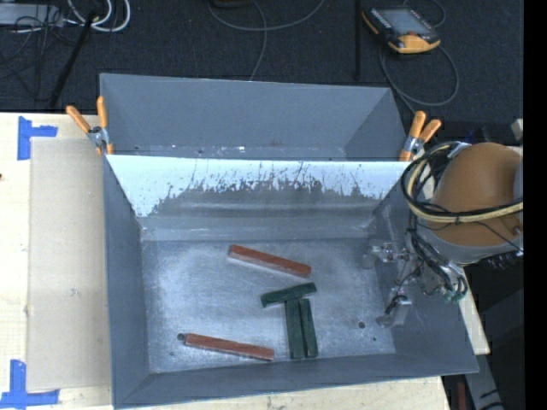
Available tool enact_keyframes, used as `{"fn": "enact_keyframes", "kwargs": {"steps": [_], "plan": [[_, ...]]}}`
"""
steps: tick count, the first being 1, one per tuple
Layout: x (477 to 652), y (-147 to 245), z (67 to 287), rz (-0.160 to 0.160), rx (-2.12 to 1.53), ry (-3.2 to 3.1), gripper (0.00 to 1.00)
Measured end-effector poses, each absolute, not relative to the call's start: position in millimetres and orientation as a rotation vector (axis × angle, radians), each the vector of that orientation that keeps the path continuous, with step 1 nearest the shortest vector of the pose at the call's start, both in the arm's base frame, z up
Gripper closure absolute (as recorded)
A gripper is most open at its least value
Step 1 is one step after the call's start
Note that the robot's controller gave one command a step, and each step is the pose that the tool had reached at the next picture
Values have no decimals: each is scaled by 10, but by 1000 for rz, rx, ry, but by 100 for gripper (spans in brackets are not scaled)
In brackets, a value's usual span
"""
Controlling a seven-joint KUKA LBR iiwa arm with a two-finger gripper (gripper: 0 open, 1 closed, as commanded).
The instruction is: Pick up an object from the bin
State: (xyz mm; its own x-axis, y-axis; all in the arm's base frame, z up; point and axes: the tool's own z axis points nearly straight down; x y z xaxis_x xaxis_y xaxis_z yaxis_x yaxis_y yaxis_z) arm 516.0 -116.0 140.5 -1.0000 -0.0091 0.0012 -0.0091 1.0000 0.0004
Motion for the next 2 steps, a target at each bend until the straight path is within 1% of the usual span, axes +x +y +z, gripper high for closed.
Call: {"fn": "enact_keyframes", "kwargs": {"steps": [1,2], "plan": [[4869,-336,660,-7,58,-3135,0],[5383,188,1180,-5,-19,-3150,0]]}}
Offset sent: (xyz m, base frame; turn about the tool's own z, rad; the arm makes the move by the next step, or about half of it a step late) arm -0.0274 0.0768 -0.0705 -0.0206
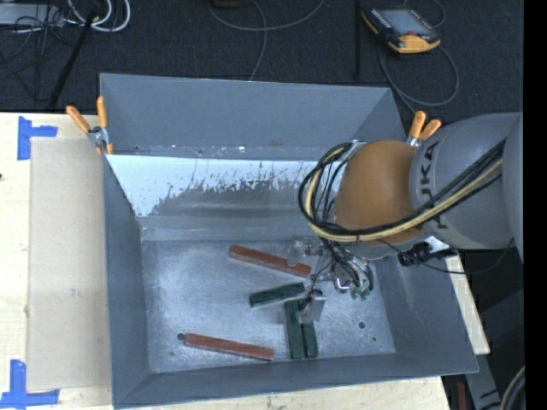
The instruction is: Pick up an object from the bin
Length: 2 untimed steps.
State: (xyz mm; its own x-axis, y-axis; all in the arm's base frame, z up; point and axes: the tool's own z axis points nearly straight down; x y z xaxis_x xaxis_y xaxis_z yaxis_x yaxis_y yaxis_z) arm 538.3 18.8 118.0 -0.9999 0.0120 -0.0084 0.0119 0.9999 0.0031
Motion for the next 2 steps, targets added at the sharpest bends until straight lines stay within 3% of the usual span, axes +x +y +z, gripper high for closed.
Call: {"fn": "enact_keyframes", "kwargs": {"steps": [1,2], "plan": [[5511,217,705,0,-140,3138,0],[5547,223,771,1,-143,3130,100]]}}
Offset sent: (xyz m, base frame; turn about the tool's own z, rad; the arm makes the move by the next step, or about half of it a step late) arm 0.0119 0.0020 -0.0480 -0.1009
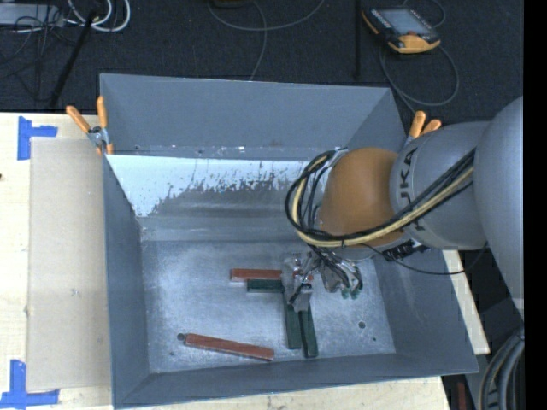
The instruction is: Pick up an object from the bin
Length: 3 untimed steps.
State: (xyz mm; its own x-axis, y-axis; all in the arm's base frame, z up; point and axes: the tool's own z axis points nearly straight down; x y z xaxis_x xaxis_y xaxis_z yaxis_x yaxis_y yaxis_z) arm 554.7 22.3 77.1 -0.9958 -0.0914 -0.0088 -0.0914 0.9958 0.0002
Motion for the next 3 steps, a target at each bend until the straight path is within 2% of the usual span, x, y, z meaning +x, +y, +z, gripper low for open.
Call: {"fn": "enact_keyframes", "kwargs": {"steps": [1,2,3], "plan": [[5520,220,715,0,-144,3133,0],[5543,223,759,1,-146,3129,100],[5519,222,713,1,-148,3133,0]]}}
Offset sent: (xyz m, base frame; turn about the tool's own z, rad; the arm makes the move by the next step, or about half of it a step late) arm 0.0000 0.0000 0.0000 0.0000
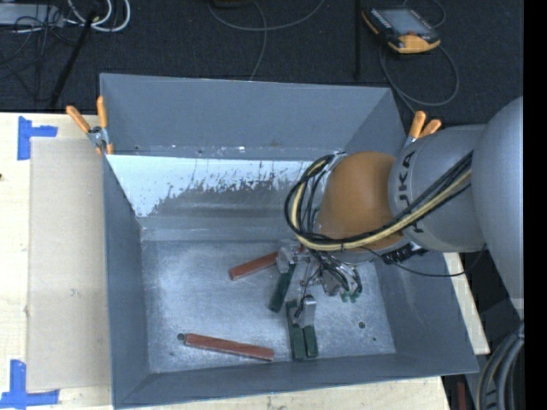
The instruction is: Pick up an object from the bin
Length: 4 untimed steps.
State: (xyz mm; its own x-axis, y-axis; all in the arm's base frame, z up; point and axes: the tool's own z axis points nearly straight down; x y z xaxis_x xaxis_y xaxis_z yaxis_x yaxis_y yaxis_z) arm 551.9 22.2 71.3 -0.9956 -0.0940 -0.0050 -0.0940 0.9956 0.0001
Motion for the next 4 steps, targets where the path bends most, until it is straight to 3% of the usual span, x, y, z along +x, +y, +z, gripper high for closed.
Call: {"fn": "enact_keyframes", "kwargs": {"steps": [1,2,3,4], "plan": [[5932,250,774,0,-157,3134,0],[5456,402,702,1,-833,3028,0],[5480,411,725,2,-828,3022,100],[5465,403,706,1,-829,3027,0]]}}
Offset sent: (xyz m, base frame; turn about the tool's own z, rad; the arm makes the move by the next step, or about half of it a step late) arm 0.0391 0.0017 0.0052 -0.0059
